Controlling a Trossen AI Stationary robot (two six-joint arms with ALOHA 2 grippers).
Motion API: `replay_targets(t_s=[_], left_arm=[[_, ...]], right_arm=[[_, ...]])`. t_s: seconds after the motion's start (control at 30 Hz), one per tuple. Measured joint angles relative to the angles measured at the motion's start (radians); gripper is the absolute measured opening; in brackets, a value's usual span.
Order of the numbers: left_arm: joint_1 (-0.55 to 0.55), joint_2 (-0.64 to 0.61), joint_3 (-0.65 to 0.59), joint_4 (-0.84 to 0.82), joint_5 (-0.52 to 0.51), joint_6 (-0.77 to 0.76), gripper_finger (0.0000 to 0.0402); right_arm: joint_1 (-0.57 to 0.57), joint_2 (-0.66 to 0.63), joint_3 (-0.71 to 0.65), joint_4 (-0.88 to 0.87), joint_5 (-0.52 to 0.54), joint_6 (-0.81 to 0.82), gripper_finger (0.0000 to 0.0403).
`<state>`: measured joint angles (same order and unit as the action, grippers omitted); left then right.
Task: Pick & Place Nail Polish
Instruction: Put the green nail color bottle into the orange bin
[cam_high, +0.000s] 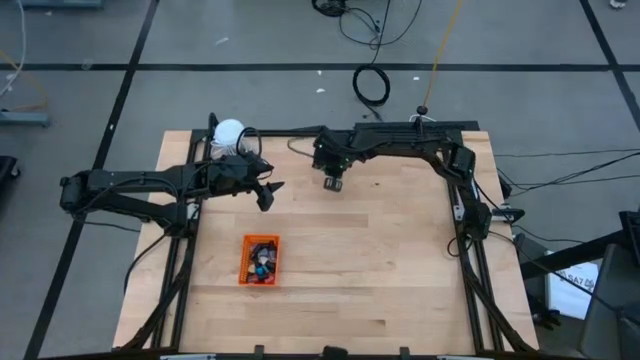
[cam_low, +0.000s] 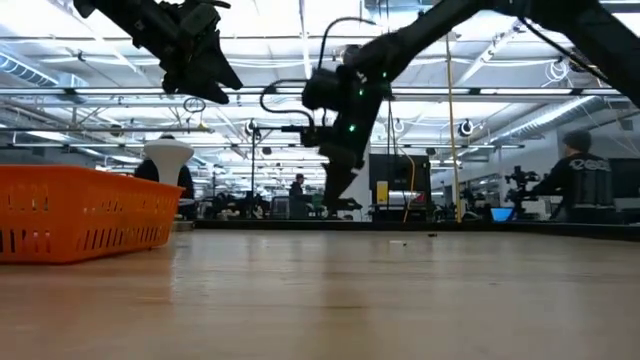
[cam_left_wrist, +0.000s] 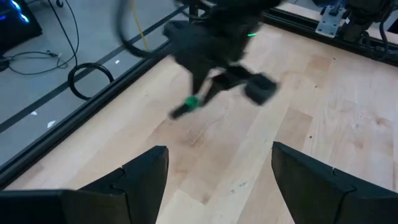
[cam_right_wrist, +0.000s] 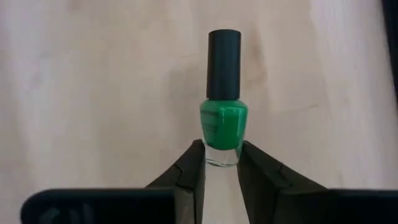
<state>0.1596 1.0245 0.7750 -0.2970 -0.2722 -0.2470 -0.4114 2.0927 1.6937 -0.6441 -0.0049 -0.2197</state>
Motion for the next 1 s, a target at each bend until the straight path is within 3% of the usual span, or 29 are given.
replay_targets(t_s=[0.17,0.43,0.6,0.8,1.0], left_arm=[[0.0,0.0,0.0,-0.017,0.0,-0.055,0.0274],[-0.004,0.051,0.0,-0.023,0.002,-0.269,0.0273],[-0.004,0.12,0.0,0.005,0.025,-0.34,0.0274],[-0.013,0.167,0.0,0.176,0.128,-0.284,0.0273],[-0.033,0.167,0.0,0.223,0.182,-0.244,0.0274]], right_arm=[[0.087,-0.054,-0.001,-0.03,0.005,-0.001,0.0063],[0.231,-0.137,-0.002,0.017,0.01,-0.001,0.0062],[0.303,-0.174,0.001,0.07,0.106,-0.008,0.0065],[0.337,-0.188,0.0,0.087,0.113,-0.021,0.0062],[0.337,-0.193,0.0,0.097,0.114,-0.004,0.0067]])
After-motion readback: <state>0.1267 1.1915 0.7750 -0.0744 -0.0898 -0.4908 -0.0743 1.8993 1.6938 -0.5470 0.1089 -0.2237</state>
